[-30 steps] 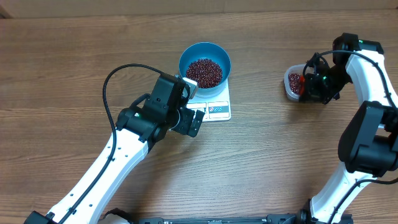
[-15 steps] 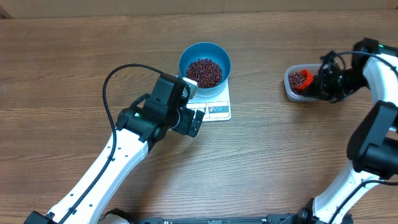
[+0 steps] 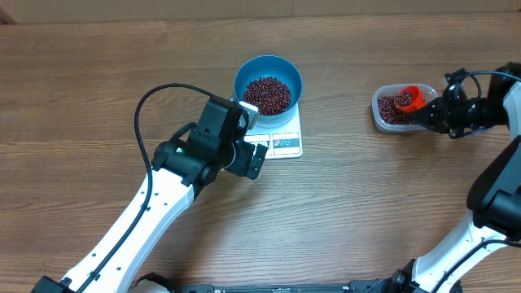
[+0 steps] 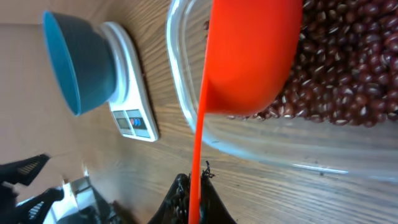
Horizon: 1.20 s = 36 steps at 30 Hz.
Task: Scoop item into bowl and weigh 150g on scale
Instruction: 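Lift the filled scoop and carry it over the teal bowl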
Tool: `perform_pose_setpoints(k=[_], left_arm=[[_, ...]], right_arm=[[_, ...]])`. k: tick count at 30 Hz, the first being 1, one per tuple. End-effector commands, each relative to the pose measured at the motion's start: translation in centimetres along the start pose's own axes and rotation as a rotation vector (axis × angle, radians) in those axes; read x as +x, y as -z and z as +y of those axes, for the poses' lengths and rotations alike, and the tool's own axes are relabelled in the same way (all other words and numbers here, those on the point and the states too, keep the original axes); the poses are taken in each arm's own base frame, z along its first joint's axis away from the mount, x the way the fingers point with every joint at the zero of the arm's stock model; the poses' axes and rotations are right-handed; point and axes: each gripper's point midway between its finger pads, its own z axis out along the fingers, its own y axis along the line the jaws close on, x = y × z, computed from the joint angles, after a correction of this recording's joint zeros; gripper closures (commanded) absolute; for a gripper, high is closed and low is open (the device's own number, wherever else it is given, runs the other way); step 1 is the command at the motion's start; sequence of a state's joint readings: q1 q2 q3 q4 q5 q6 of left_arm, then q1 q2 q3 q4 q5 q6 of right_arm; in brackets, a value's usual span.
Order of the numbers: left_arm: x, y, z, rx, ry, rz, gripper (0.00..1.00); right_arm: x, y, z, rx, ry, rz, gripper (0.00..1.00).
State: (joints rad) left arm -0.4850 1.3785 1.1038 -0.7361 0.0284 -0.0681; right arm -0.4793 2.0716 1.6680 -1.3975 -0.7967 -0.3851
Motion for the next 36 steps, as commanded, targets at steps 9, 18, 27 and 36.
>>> perform_pose_setpoints(k=[9, 18, 27, 36], left_arm=[[0.2, -0.1, -0.2, 0.000, -0.029, 0.004, 0.00], [0.2, -0.1, -0.2, 0.000, -0.029, 0.004, 0.00], [0.2, -0.1, -0.2, 0.000, -0.029, 0.004, 0.00], [0.2, -0.1, -0.2, 0.000, -0.029, 0.004, 0.00]], right_arm=[[0.9, 1.9, 2.7, -0.220, 0.108, -0.043, 0.96], [2.2, 1.8, 5.9, -0.313, 0.169, -0.011, 0.96], [2.7, -0.3, 9.8, -0.328, 0.264, 0.056, 0.96], [2.9, -3.5, 15.9, -0.321, 0.374, 0.146, 0.96]])
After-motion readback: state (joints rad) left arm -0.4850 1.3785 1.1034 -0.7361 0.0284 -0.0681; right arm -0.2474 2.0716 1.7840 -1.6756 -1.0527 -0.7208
